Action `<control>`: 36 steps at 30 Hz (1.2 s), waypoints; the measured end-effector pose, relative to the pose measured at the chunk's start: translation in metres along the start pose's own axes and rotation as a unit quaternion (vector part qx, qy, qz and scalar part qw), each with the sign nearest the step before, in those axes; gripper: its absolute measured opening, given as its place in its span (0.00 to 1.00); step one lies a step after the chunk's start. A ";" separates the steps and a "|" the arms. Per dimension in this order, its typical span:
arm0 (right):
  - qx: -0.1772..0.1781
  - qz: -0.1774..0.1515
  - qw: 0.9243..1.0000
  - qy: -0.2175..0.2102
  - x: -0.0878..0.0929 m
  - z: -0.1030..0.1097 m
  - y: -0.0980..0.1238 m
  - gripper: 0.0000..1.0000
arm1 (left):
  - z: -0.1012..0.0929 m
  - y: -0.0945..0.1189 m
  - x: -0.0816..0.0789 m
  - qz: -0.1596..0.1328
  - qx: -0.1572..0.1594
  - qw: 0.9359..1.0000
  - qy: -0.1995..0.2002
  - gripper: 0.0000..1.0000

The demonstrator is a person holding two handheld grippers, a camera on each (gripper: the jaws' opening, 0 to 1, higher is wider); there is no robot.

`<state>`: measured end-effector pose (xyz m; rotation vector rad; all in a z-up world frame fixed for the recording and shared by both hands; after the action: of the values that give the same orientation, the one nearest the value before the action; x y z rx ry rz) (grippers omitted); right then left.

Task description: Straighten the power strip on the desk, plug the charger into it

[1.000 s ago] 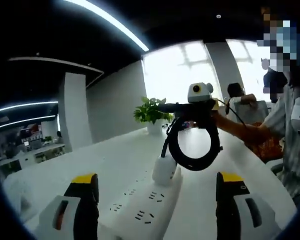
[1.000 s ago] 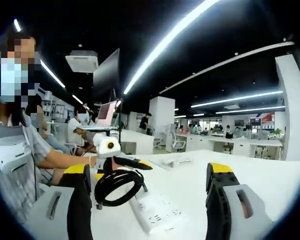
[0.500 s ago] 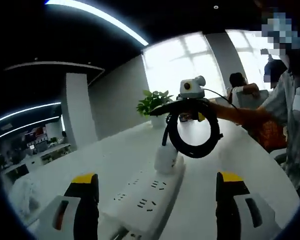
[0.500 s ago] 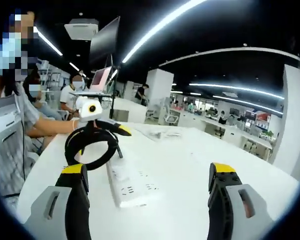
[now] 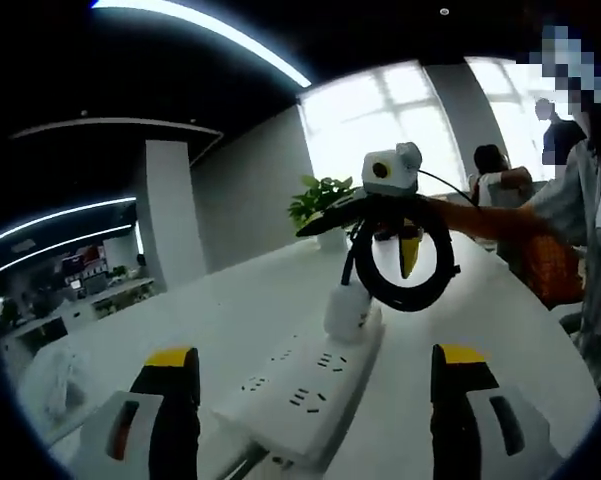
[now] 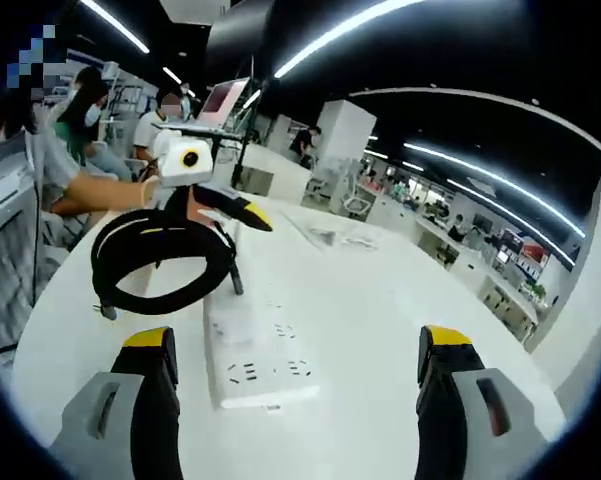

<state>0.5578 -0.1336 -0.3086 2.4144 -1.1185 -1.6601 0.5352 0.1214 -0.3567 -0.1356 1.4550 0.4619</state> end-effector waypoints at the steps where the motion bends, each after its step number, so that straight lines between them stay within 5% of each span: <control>1: -0.003 0.006 1.000 0.006 -0.001 0.002 -0.004 0.99 | 0.000 0.000 0.001 0.001 0.001 1.000 0.002 0.98; 22: -0.057 0.019 0.997 0.041 -0.011 0.014 -0.037 0.91 | -0.003 -0.005 0.006 0.024 -0.006 1.000 -0.007 0.98; 36: -0.099 0.009 0.993 0.066 -0.012 0.022 -0.044 0.67 | -0.004 -0.005 0.005 0.030 -0.011 0.999 -0.018 0.98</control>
<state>0.5615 -0.0863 -0.3255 2.3423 -0.9072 -1.5027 0.5342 0.1165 -0.3632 -0.1004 1.4220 0.5260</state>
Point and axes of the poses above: the point that each gripper's makers call its tool centre point, and the gripper's own axes: y roughly backward along the fingers, z roughly to its left, x roughly out of its underside, the point moved 8 cm from there along y, roughly backward along the fingers, and after that the axes turned 4 degrees about x, right-handed, at the moved point
